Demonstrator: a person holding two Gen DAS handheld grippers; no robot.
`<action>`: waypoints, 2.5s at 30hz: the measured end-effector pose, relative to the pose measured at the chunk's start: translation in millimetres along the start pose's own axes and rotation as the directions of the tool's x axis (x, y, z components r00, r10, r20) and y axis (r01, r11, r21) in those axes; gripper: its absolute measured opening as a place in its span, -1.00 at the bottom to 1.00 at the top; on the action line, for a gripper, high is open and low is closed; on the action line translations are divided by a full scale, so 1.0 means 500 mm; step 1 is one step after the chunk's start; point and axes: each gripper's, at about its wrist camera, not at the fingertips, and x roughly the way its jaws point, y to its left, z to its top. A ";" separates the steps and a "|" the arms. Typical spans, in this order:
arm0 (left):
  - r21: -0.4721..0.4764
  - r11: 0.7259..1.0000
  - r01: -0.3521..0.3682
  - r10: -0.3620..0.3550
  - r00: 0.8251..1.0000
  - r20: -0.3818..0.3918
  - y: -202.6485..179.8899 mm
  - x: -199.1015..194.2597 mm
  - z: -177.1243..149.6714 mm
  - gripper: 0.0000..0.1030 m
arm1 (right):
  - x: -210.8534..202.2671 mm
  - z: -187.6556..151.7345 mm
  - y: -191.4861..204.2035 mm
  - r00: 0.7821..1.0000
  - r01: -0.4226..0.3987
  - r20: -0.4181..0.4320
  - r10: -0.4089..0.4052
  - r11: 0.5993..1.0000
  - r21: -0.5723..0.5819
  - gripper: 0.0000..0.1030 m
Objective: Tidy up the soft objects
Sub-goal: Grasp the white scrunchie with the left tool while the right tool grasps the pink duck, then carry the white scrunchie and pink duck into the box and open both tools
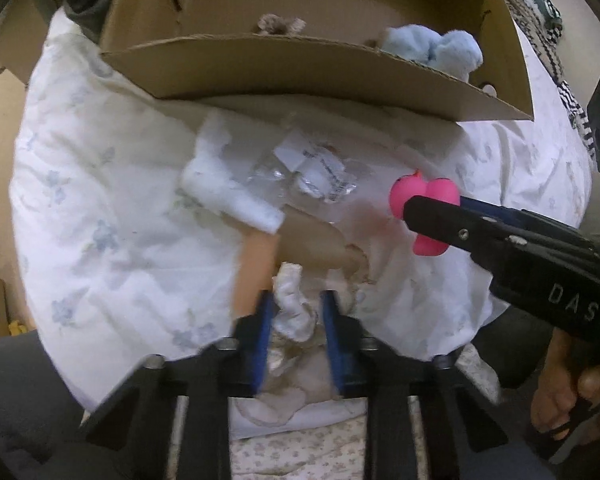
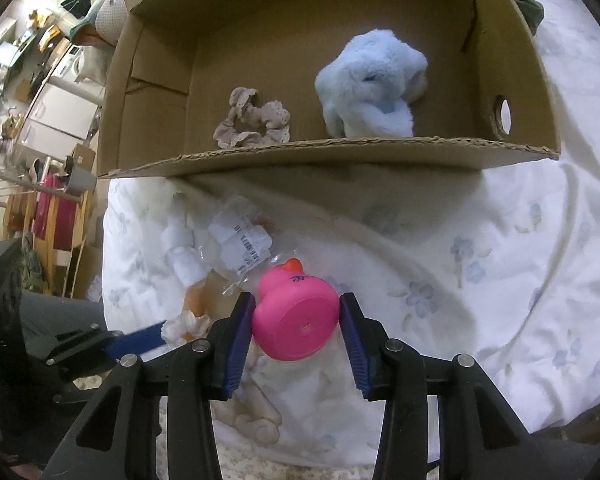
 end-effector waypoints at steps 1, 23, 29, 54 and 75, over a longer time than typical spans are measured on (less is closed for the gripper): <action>0.001 1.000 0.010 -0.010 1.000 -0.001 -0.002 0.000 0.002 -0.83 | 0.000 -0.001 0.000 1.000 0.001 -0.001 -0.001 1.000 -0.001 -0.11; -0.089 0.995 -0.048 0.068 0.970 0.234 0.047 -0.133 0.006 -0.83 | -0.053 -0.015 0.005 0.997 -0.024 0.076 0.024 1.000 0.001 -0.12; -0.136 0.989 -0.063 0.102 0.947 0.305 0.063 -0.177 0.022 -0.84 | -0.087 -0.013 0.020 0.989 -0.073 0.132 0.073 0.997 -0.002 -0.12; -0.083 0.993 -0.082 0.111 0.878 0.466 0.065 -0.240 0.230 -0.83 | -0.187 0.150 0.037 0.917 -0.077 0.383 0.110 0.992 -0.101 -0.12; -0.066 0.994 -0.090 0.109 0.910 0.400 0.053 -0.143 0.242 -0.83 | -0.062 0.183 0.029 0.967 0.007 0.253 0.018 0.995 -0.096 -0.12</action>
